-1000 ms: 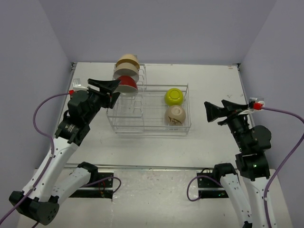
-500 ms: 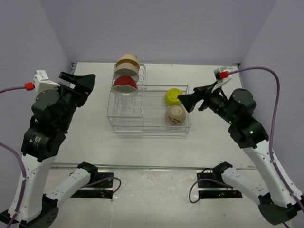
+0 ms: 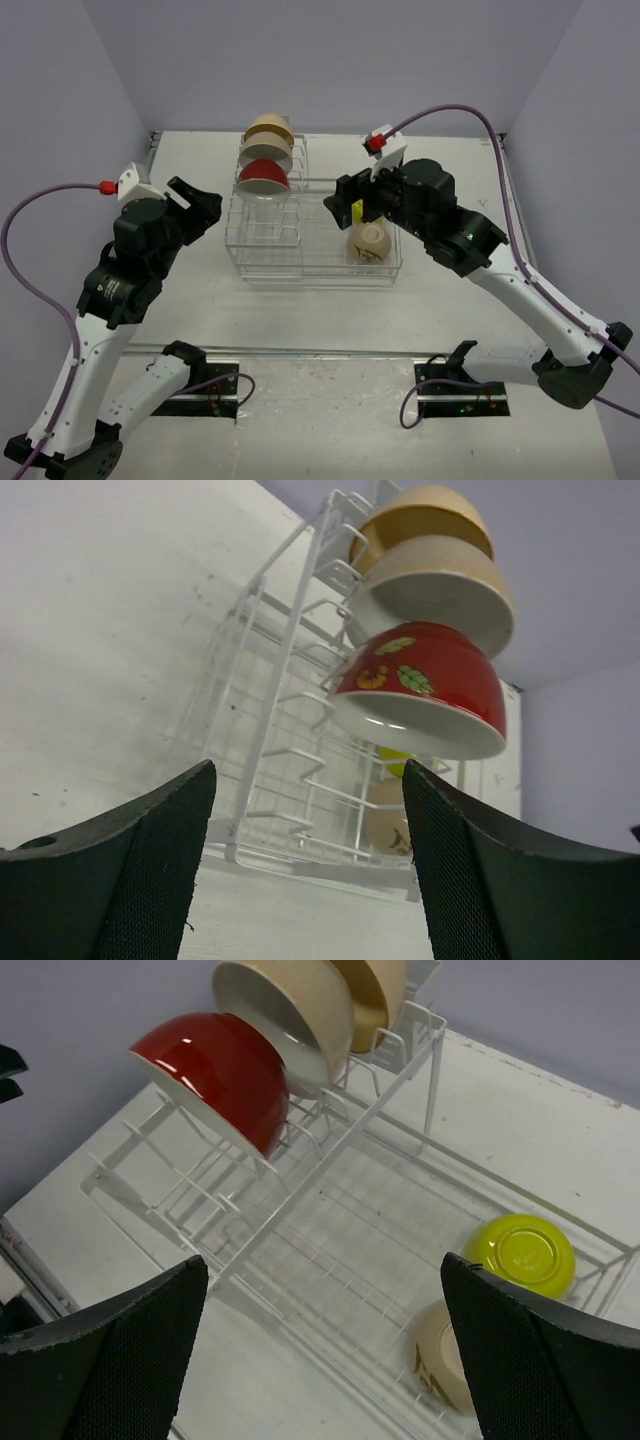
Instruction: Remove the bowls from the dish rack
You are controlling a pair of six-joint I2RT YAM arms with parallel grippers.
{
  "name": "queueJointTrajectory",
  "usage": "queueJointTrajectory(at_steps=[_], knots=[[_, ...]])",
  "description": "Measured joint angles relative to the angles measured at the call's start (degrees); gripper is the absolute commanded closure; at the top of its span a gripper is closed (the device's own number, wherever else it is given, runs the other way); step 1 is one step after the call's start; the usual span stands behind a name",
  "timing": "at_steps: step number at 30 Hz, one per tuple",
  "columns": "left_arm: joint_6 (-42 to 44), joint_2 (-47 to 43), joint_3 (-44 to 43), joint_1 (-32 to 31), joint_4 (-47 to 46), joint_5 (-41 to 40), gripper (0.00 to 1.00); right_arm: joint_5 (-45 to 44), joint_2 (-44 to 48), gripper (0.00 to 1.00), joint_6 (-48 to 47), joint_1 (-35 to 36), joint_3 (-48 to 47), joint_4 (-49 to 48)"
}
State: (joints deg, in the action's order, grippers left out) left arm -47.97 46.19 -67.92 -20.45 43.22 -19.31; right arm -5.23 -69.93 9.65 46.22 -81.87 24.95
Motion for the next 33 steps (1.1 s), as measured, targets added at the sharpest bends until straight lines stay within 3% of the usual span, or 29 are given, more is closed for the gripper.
queueJointTrajectory(at_steps=[9, 16, 27, 33], knots=[[-21.2, -16.1, 14.9, 0.0, -16.0, 7.7, 0.23, -8.5, 10.0, 0.01, 2.7, 0.0, 9.0, -1.4], [-37.9, -10.5, 26.9, -0.2, -30.5, 13.2, 0.26, -14.4, 18.5, 0.01, 5.0, 0.0, 14.6, -3.6], [-41.4, -11.6, 26.9, -0.6, -35.4, 11.3, 0.26, -18.3, 22.6, 0.01, 4.8, 0.0, 17.3, -6.2], [-40.5, -8.6, 21.6, -0.6, -35.2, 11.2, 0.27, -18.9, 21.2, 0.01, 4.2, 0.0, 17.3, -6.7]])
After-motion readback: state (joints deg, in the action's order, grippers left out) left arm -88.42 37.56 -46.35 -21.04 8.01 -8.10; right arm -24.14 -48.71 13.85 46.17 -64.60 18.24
